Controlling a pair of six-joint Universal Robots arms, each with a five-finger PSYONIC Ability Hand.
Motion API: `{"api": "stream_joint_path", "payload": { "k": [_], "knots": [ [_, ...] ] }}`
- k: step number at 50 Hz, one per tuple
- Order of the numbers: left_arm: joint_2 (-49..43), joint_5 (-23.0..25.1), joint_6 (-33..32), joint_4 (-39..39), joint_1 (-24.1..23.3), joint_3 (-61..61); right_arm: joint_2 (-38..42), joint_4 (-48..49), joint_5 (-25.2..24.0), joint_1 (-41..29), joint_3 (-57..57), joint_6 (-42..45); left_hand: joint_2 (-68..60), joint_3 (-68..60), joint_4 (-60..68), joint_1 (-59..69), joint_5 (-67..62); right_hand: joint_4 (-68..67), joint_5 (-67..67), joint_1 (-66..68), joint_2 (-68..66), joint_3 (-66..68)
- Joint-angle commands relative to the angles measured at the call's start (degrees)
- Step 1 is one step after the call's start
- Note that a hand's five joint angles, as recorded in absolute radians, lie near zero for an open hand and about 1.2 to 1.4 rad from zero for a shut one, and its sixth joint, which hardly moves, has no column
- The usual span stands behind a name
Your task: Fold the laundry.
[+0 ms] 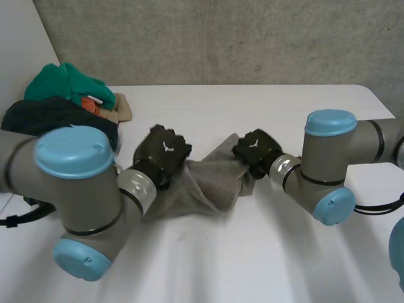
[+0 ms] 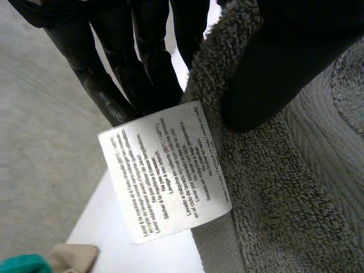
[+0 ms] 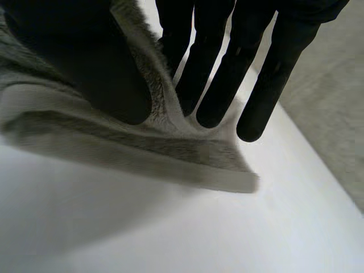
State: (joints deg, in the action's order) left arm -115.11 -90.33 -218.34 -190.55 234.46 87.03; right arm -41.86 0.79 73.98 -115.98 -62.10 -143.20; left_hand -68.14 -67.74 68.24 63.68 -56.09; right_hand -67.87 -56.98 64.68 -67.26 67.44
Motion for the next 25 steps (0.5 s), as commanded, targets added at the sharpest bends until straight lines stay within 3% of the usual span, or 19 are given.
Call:
{"api": "stream_joint_path", "payload": {
  "k": [1,5,15,20,25],
  "knots": [
    [10.75,0.42,6.59,0.80,3.53,2.44,-10.58,0.35,7.31,3.03,-2.76,-7.60,-11.86,-12.26,11.76,16.32,-13.91,-12.13,-13.02,15.32,-12.74,12.56],
    [17.88,1.82,12.39,2.81,7.49,1.65,-18.93,-1.92,7.67,5.76,-3.47,-12.27,-11.86,-12.26,11.76,16.32,-13.91,-12.13,-13.02,15.32,-12.74,12.56],
    [24.75,5.25,24.88,9.14,17.87,-4.32,-35.48,-17.40,7.93,9.02,-2.68,-11.22,-11.86,-12.26,11.76,16.32,-13.91,-12.13,-13.02,15.32,-12.74,12.56],
    [19.14,6.22,26.65,11.08,19.37,-6.17,-38.03,-23.90,7.76,8.85,-2.77,-10.43,-11.86,-12.26,11.76,16.32,-13.91,-12.13,-13.02,15.32,-12.74,12.56],
    [10.18,5.78,24.81,11.08,19.28,-8.37,-35.49,-26.90,7.93,8.49,-2.77,-9.03,-11.86,-12.26,11.76,16.32,-13.91,-12.13,-13.02,15.32,-12.74,12.56]
  ]
}}
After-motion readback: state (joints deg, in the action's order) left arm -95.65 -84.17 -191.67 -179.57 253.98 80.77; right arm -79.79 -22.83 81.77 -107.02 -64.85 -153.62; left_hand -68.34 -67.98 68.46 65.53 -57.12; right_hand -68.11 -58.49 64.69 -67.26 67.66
